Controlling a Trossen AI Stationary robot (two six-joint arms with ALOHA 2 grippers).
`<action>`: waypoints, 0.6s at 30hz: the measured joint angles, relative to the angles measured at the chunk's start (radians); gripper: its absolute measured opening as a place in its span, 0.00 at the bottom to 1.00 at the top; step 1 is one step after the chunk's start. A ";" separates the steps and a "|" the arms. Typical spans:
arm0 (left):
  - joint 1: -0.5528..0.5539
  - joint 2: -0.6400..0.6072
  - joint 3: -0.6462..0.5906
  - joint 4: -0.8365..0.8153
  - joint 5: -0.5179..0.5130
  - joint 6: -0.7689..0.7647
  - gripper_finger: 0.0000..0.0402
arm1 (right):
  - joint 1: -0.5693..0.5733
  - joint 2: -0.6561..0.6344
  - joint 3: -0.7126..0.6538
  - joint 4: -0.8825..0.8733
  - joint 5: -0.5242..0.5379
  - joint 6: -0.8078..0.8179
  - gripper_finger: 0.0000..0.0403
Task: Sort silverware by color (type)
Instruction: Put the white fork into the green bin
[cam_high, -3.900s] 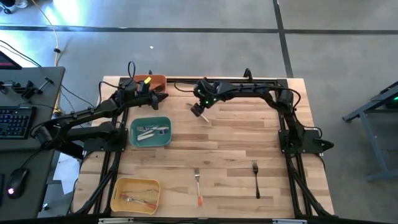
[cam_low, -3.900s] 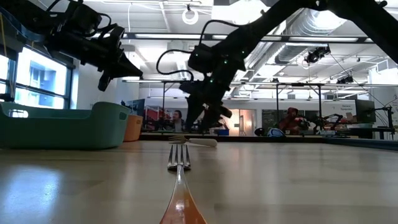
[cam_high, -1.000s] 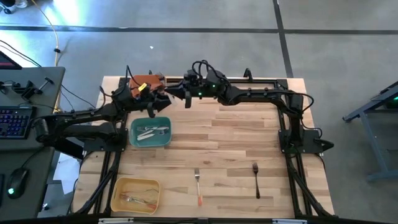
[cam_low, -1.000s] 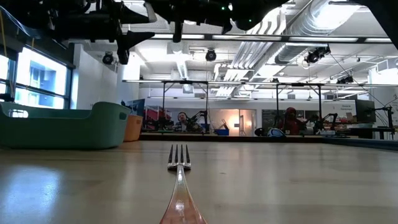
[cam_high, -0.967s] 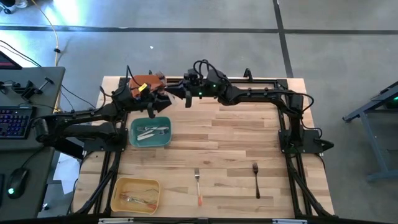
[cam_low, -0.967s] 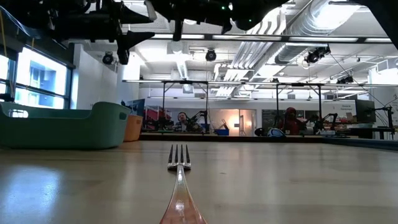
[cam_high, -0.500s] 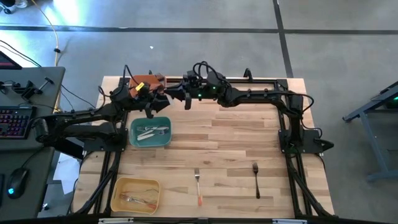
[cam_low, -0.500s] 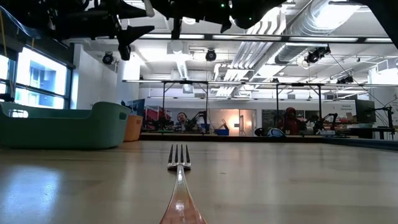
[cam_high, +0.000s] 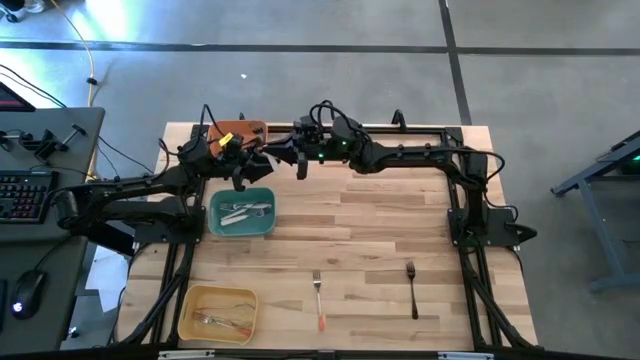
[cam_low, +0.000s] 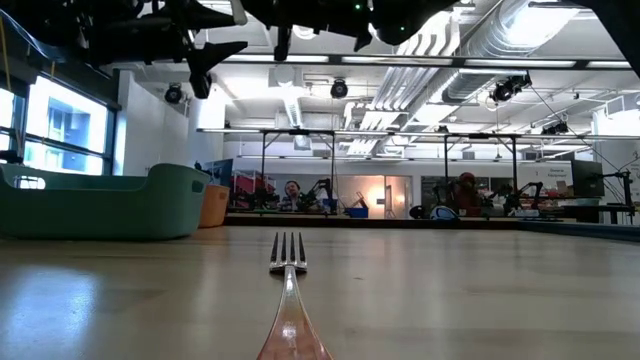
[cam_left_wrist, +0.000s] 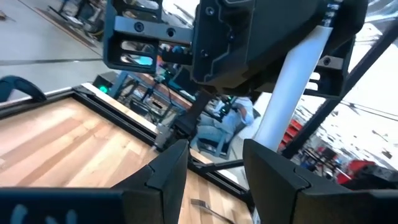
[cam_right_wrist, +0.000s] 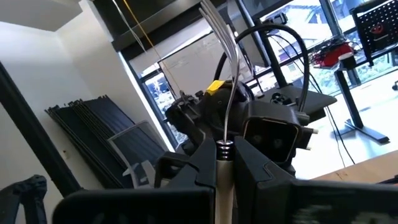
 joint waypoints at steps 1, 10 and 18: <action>0.000 0.000 0.000 0.000 0.007 0.000 0.37 | 0.003 0.000 0.000 0.000 0.000 0.001 0.00; -0.001 0.000 0.000 0.004 0.028 -0.014 0.37 | 0.024 0.000 0.000 0.002 0.010 -0.004 0.00; -0.007 0.000 0.000 0.005 0.029 -0.019 0.37 | 0.022 0.000 0.000 0.005 -0.026 0.001 0.00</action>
